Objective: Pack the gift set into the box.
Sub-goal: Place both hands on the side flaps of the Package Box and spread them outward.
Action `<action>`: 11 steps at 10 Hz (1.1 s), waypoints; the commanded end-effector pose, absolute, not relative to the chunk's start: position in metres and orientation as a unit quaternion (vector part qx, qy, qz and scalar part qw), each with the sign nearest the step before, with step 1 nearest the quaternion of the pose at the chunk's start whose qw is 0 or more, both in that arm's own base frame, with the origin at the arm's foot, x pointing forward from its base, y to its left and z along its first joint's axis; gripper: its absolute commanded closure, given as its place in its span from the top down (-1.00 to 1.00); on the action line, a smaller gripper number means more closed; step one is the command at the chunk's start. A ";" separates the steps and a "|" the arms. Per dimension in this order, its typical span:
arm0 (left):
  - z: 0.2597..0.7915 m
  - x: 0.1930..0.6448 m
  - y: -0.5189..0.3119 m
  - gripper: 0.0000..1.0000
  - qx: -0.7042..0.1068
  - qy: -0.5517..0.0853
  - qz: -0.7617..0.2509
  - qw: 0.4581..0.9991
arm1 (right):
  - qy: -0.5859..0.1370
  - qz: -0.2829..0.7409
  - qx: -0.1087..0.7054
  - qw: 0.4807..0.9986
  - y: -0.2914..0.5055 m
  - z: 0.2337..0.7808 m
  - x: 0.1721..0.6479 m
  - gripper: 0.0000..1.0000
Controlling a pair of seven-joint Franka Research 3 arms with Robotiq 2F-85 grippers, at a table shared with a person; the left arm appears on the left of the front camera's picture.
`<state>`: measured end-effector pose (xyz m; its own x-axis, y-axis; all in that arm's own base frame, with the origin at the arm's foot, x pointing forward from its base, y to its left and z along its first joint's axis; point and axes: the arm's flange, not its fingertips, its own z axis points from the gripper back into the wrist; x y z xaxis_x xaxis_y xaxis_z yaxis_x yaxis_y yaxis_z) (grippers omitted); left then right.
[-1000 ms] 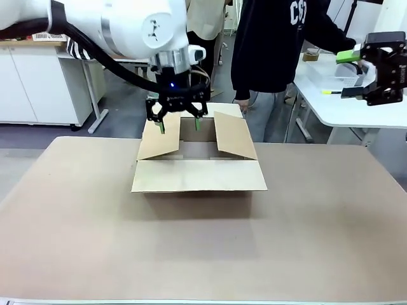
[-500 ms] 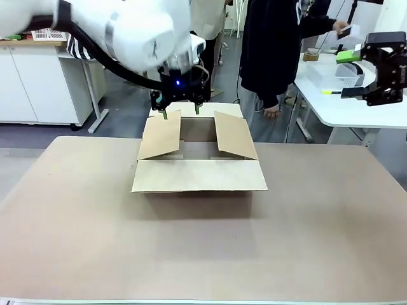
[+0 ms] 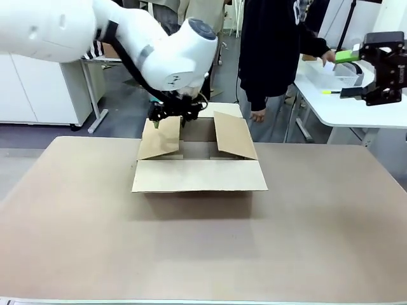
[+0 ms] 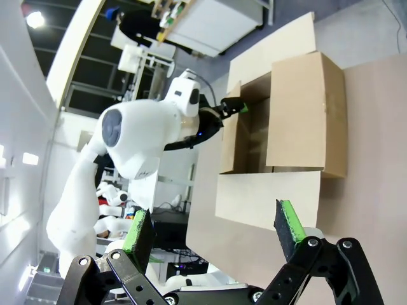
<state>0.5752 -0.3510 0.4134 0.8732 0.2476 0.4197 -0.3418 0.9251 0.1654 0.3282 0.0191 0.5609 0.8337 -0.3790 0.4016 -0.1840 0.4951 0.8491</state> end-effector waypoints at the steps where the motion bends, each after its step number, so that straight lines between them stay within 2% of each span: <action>1: 0.420 0.593 -0.366 1.00 0.120 -0.140 0.173 0.967 | -0.294 -0.049 0.505 0.810 0.021 0.561 0.333 1.00; 2: 0.413 0.595 -0.367 1.00 0.122 -0.117 0.155 0.973 | -0.294 -0.049 0.505 0.810 0.021 0.561 0.333 1.00; 4: 0.407 0.597 -0.363 1.00 0.150 -0.112 0.158 0.970 | -0.294 -0.049 0.505 0.810 0.021 0.561 0.333 1.00; 11: 0.436 0.576 -0.350 1.00 0.218 -0.182 0.155 0.946 | -0.294 -0.049 0.505 0.810 0.021 0.561 0.333 1.00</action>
